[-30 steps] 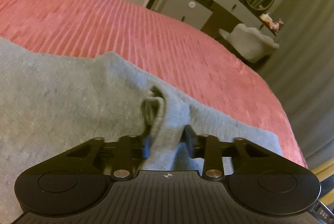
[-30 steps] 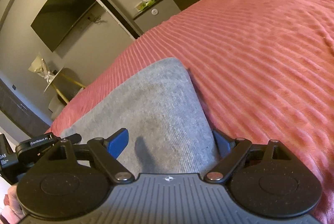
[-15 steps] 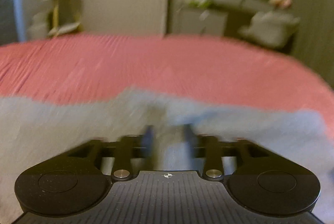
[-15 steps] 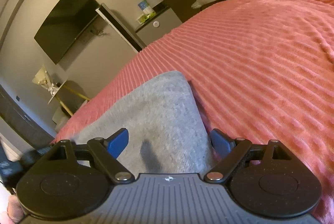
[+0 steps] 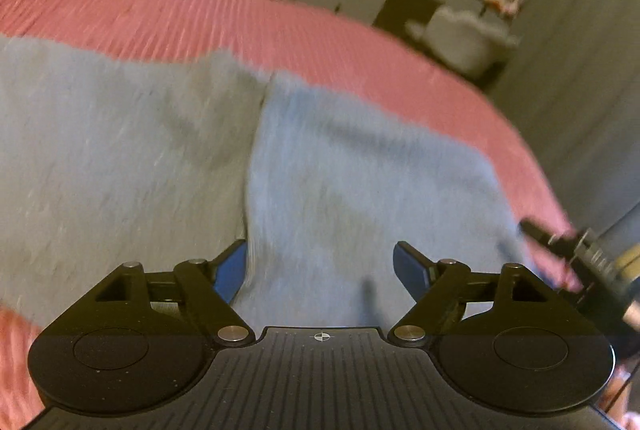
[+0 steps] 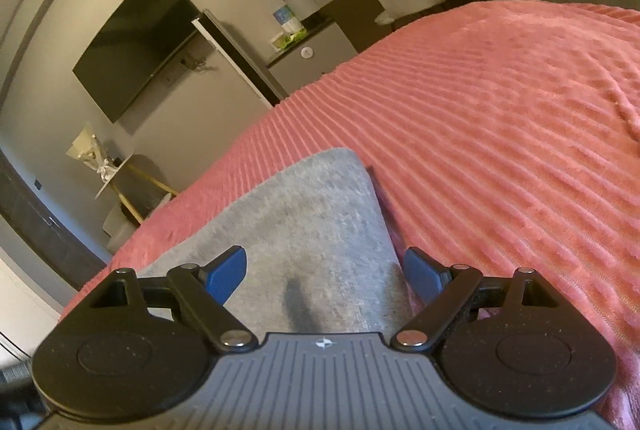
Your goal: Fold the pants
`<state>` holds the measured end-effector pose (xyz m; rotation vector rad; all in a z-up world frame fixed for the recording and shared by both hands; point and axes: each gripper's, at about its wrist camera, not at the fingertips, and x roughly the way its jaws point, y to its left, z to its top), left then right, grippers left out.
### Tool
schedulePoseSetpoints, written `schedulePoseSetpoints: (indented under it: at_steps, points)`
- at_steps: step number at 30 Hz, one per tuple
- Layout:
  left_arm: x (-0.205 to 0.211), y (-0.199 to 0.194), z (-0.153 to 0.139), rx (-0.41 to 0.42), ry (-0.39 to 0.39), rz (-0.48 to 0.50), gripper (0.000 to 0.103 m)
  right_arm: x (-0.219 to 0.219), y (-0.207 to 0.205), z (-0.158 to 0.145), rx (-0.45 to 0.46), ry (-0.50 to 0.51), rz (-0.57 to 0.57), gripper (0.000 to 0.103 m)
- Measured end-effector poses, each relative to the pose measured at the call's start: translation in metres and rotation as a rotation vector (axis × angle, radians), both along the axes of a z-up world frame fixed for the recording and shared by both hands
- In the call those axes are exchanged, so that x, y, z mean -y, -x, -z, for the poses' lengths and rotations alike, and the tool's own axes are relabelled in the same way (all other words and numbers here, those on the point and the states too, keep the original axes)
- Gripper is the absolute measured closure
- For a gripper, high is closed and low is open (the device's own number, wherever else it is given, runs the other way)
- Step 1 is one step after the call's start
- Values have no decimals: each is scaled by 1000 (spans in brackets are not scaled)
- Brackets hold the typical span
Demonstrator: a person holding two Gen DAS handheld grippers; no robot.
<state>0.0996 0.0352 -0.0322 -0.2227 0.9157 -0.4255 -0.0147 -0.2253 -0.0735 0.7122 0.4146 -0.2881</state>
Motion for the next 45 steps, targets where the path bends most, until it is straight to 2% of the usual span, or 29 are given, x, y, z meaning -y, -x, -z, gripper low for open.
schedulePoseSetpoints:
  at_steps: [2, 3, 4, 5, 7, 10, 13, 14, 17, 20, 22, 24, 27, 29, 31, 33, 35, 38, 41, 45]
  points:
    - [5, -2, 2, 19, -128, -42, 21, -2, 0, -2, -7, 16, -3, 17]
    - [8, -4, 5, 20, -245, -88, 23, -2, 0, -2, -10, 24, -6, 17]
    - [11, -8, 10, 7, -356, -128, 19, -3, 0, -2, -14, 31, -10, 17]
    - [9, -8, 13, 3, -372, -142, 19, -4, 0, -2, -19, 38, -10, 17]
    - [5, -5, 7, 4, -345, -164, 22, -5, 0, -3, -31, 53, -8, 17]
    - [6, 8, -5, 89, -344, -148, 21, -7, 1, -6, -27, 49, -11, 17]
    - [7, 16, -5, 83, -255, -83, 17, -9, 3, -9, -5, 47, -41, 17]
    - [8, 16, -2, 76, -264, -84, 16, -12, 3, -12, -4, 61, -50, 17]
    - [10, 5, 10, 32, -426, -178, 15, -23, 2, -19, 1, 132, -73, 17]
    - [-2, 1, 9, 11, -353, -248, 13, -31, 7, -24, 56, 162, -112, 17]
    - [-6, 5, 4, 58, -347, -281, 16, -35, 8, -26, 95, 128, -168, 17]
    - [-6, 11, -5, 127, -288, -263, 16, -40, 5, -26, 113, 120, -218, 17]
    - [0, 22, -13, 204, -208, -188, 13, -42, -5, -21, 47, 118, -251, 17]
    - [11, 27, -12, 224, -204, -130, 11, -37, -12, -14, -24, 111, -234, 17]
    - [25, 23, -5, 209, -221, -67, 11, -33, -14, -11, -36, 81, -231, 17]
    - [33, 17, 5, 158, -263, -23, 11, -34, -14, -11, -31, 79, -227, 17]
    - [36, 6, 18, 82, -322, -34, 11, -37, -15, -9, -47, 97, -237, 17]
    - [27, 1, 20, 25, -325, -102, 9, -42, -18, -5, -77, 127, -255, 17]
    - [11, 2, 13, 47, -362, -226, 10, -45, -18, -2, -92, 169, -264, 16]
    - [0, 0, 11, 43, -361, -282, 10, -57, -21, 0, -133, 270, -288, 16]
